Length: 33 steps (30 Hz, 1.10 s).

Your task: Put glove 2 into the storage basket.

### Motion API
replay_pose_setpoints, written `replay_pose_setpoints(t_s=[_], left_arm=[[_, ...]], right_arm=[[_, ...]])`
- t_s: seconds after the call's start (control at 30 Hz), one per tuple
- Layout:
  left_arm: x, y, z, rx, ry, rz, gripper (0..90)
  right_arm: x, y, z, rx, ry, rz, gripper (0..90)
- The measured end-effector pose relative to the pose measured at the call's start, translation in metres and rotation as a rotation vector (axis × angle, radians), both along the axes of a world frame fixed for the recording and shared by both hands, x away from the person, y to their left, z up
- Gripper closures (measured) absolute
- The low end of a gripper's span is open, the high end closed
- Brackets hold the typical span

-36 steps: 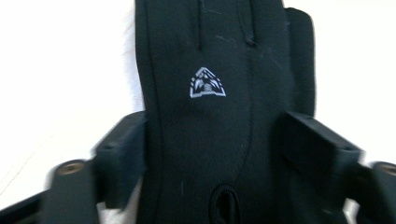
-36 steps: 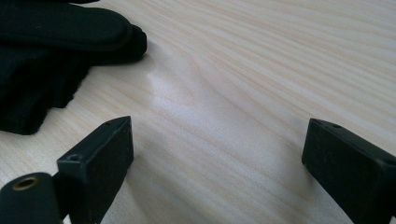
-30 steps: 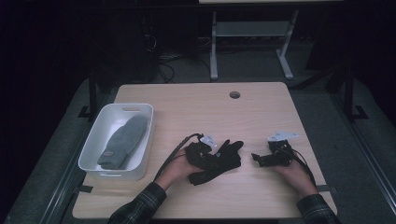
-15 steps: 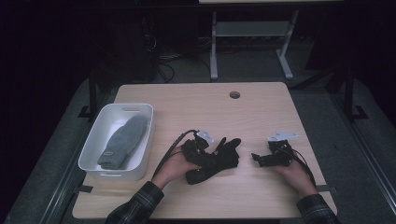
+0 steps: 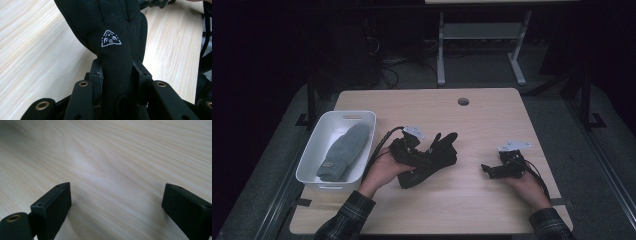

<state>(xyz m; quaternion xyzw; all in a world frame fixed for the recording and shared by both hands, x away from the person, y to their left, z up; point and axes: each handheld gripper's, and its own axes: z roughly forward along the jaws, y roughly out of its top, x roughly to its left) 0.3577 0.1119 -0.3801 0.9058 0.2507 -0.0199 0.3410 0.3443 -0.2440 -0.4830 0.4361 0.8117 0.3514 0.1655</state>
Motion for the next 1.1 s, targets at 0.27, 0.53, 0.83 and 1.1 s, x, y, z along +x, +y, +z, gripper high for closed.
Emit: replay_pose_setpoints(t_s=[0.27, 0.53, 0.83, 1.1], left_arm=[[0.0, 0.016, 0.016, -0.009, -0.017, 0.031, 66.1], [0.002, 0.037, 0.03, -0.027, -0.04, 0.079, 66.0], [0.007, 0.07, 0.045, -0.026, -0.073, 0.159, 66.1], [0.009, 0.098, 0.052, -0.014, -0.09, 0.233, 66.1]], right_arm=[[0.0, 0.002, 0.0, -0.001, -0.001, -0.001, 7.5], [0.0, 0.001, 0.0, -0.001, 0.0, 0.0, 7.5], [0.001, 0.001, 0.0, 0.0, 0.0, 0.004, 7.5], [0.001, 0.001, 0.0, 0.0, 0.0, 0.005, 7.4]])
